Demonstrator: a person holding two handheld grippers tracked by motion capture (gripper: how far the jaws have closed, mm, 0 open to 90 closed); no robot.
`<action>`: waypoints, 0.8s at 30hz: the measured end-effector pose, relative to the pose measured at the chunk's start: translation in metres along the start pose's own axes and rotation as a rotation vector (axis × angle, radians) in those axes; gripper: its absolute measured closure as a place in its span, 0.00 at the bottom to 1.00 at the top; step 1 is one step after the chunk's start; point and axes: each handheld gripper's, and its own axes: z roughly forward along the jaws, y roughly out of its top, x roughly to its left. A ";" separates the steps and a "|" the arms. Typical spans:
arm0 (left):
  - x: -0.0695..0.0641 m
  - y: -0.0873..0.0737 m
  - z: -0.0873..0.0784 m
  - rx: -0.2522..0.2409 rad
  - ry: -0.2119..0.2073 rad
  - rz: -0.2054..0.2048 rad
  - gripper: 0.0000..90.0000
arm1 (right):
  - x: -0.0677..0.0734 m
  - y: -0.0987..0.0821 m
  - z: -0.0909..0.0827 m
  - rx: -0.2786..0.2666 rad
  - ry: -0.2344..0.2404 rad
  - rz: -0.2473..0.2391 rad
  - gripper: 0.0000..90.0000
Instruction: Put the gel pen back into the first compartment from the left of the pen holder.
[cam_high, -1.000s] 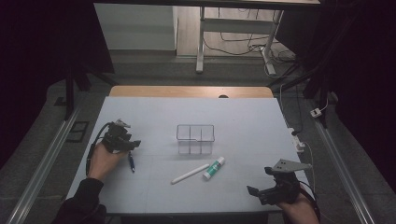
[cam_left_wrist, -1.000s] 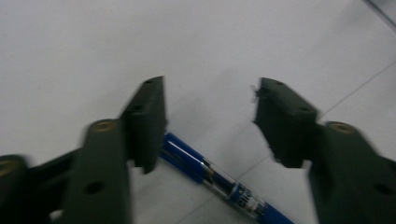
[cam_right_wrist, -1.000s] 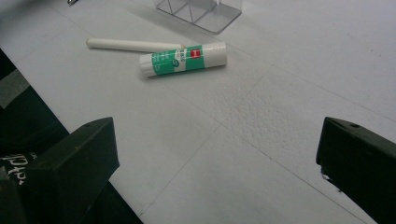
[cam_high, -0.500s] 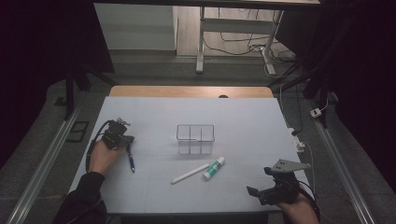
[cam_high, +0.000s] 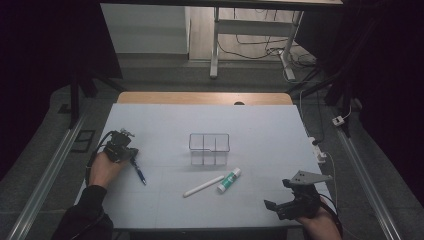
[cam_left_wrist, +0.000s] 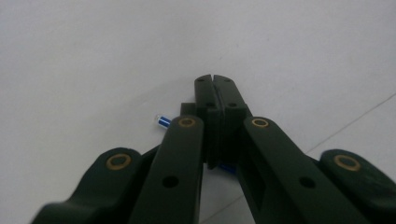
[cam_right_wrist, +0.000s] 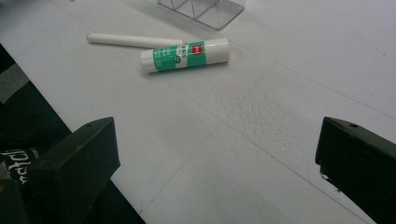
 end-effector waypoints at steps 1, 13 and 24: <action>0.001 -0.002 -0.001 0.003 -0.002 -0.004 0.98 | 0.000 0.000 0.000 0.002 0.000 0.000 0.00; 0.015 -0.023 -0.014 0.033 -0.017 -0.050 0.98 | 0.000 0.000 0.000 0.005 0.003 -0.005 0.00; 0.017 -0.046 -0.028 0.063 -0.009 -0.065 0.98 | 0.001 0.000 0.001 0.006 -0.002 -0.009 0.00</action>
